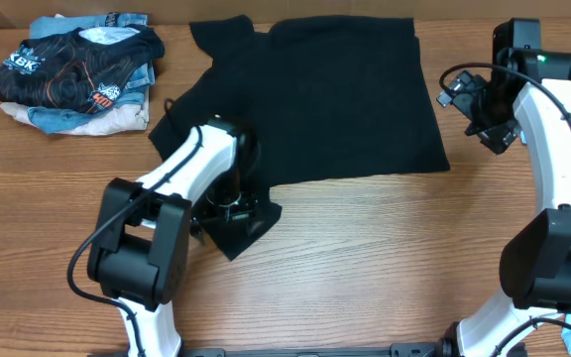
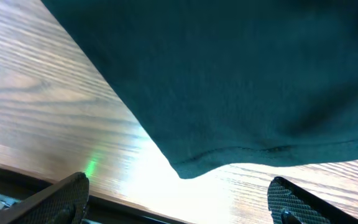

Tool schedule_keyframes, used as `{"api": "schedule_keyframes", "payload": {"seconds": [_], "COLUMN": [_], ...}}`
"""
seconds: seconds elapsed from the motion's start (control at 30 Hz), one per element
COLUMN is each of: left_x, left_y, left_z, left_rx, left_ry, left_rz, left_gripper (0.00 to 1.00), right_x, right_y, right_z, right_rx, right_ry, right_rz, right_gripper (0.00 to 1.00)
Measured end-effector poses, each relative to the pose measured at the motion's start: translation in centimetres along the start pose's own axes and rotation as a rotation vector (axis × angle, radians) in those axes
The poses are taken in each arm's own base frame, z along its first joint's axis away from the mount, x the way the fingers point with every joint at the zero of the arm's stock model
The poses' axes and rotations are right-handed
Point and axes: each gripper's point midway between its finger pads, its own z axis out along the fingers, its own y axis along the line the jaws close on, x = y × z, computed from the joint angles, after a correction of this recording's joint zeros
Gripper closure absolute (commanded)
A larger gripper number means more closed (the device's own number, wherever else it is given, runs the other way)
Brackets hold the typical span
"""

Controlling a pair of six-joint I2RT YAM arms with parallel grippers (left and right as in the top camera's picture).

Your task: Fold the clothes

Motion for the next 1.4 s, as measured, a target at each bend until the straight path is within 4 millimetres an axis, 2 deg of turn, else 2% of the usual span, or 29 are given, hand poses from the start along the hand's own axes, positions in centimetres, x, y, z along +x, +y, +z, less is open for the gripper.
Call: {"api": "schedule_keyframes", "payload": {"seconds": [0.13, 0.2, 0.33, 0.4, 0.5, 0.67, 0.8, 1.13, 1.4], "left_x": [0.8, 1.6, 3.7, 4.9, 6.1, 6.5, 6.6, 5.6, 3.7], "left_y": [-0.7, -0.5, 0.5, 0.7, 0.7, 0.1, -0.2, -0.2, -0.2], "left_z": [-0.7, -2.5, -7.5, -8.5, -7.7, -3.5, -1.3, -1.0, 1.1], "left_rx": [0.014, 0.035, 0.139, 0.199, 0.265, 0.283, 0.294, 0.291, 0.249], "left_ry": [-0.045, -0.104, -0.297, -0.357, -0.370, -0.288, -0.246, -0.277, -0.243], "left_rz": [0.002, -0.002, -0.025, -0.033, -0.045, -0.072, -0.084, -0.182, -0.243], "left_gripper": [0.05, 0.04, 0.02, 0.02, 0.01, 0.03, 0.03, 0.02, 0.04], "right_x": [-0.3, -0.3, -0.1, -0.1, 0.1, 0.8, 1.2, 1.6, 1.9], "right_y": [0.0, -0.1, -0.4, -0.4, -0.5, -0.8, -0.9, -1.2, -1.4], "right_z": [0.3, 0.8, 2.6, 3.4, 4.1, 4.5, 4.9, 4.8, 4.8], "right_rx": [0.007, 0.017, 0.047, 0.057, 0.067, 0.081, 0.088, 0.098, 0.107], "right_ry": [-0.007, -0.005, 0.026, 0.037, 0.054, 0.088, 0.111, 0.128, 0.139], "right_rz": [0.008, 0.011, 0.014, 0.016, 0.031, 0.061, 0.072, 0.073, 0.073], "right_gripper": [0.00, 0.00, 0.00, 0.00, 0.00, 0.00, 0.00, 0.00, 0.00]}}
